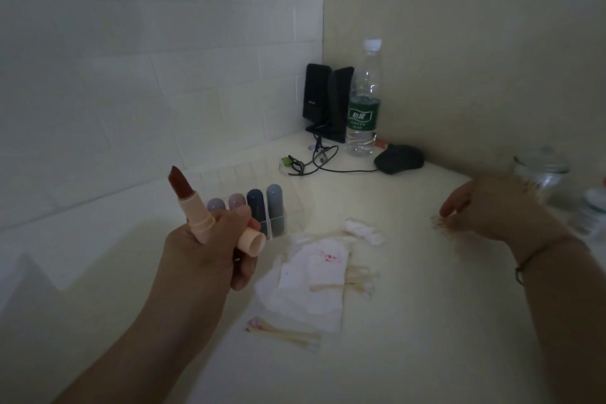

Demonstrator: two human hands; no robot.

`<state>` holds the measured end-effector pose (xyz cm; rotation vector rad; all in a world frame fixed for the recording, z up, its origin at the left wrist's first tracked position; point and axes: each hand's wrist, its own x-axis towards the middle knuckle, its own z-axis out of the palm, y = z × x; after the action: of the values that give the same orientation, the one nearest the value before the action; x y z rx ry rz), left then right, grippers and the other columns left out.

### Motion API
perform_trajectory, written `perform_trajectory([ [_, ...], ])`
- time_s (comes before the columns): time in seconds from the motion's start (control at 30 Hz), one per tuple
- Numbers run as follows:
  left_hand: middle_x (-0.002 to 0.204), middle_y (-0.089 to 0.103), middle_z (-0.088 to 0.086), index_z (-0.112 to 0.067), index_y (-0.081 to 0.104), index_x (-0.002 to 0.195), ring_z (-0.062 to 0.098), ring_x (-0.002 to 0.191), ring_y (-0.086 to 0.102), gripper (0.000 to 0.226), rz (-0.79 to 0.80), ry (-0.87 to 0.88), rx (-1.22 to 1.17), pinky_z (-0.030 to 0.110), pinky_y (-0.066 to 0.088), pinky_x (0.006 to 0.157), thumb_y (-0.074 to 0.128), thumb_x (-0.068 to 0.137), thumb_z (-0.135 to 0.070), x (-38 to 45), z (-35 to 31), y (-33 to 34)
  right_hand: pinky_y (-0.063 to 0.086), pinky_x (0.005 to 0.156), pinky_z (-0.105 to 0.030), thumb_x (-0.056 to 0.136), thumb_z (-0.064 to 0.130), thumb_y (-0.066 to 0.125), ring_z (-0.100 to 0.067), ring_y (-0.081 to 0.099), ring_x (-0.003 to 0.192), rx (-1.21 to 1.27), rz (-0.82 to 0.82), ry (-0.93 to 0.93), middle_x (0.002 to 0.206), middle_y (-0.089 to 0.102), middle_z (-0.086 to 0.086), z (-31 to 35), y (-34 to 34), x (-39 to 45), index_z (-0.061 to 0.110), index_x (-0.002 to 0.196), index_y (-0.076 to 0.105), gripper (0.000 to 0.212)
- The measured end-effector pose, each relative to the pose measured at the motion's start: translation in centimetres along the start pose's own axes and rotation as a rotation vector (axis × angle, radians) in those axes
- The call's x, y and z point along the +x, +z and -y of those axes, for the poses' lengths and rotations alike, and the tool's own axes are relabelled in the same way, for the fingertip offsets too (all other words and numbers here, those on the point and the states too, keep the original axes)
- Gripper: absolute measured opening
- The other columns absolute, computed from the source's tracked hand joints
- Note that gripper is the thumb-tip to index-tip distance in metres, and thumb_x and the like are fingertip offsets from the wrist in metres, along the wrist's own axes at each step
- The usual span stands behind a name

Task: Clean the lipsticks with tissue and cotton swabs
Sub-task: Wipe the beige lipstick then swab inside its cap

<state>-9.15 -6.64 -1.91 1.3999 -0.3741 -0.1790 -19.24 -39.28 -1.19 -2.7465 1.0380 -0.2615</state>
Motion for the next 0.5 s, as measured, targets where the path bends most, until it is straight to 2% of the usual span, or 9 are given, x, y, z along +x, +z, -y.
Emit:
perform_trajectory([
  [0.17,0.050,0.048,0.009,-0.025,0.065,0.054,0.016,0.042,0.039,0.040,0.014,0.005,-0.009,0.024,0.031,0.038,0.053,0.092,-0.024,-0.1,-0.1,0.1,0.038,0.059,-0.020,0.073,0.022,0.081,-0.013,0.058,0.073,0.089,0.004,-0.013,0.075,0.063,0.003,0.6,0.4,0.1,0.024,0.083,0.076,0.012],
  [0.3,0.051,0.049,0.008,-0.026,0.065,0.053,0.016,0.043,0.040,0.041,0.025,-0.006,-0.023,0.026,0.031,0.041,0.053,0.092,-0.025,-0.1,-0.2,0.0,0.036,0.053,-0.016,0.075,0.023,0.079,-0.008,0.054,0.067,0.082,-0.008,-0.034,0.072,0.059,0.010,0.9,0.5,0.2,0.030,0.078,0.071,0.010],
  [0.4,0.052,0.049,0.008,-0.025,0.065,0.053,0.016,0.044,0.039,0.041,0.024,-0.003,-0.027,0.026,0.031,0.041,0.054,0.092,-0.026,-0.1,-0.2,0.0,0.039,0.060,-0.020,0.077,0.022,0.077,-0.008,0.054,0.068,0.117,-0.054,-0.062,0.072,0.056,0.014,1.2,0.7,0.1,0.030,0.078,0.072,0.010],
  [0.5,0.051,0.049,0.008,-0.025,0.065,0.053,0.016,0.043,0.040,0.042,0.025,-0.005,-0.034,0.027,0.031,0.043,0.053,0.093,-0.025,-0.1,-0.2,0.0,0.051,0.074,-0.028,0.072,0.024,0.082,-0.015,0.063,0.073,0.166,-0.018,-0.082,0.070,0.062,0.009,1.3,1.1,0.2,0.027,0.077,0.075,0.009],
])
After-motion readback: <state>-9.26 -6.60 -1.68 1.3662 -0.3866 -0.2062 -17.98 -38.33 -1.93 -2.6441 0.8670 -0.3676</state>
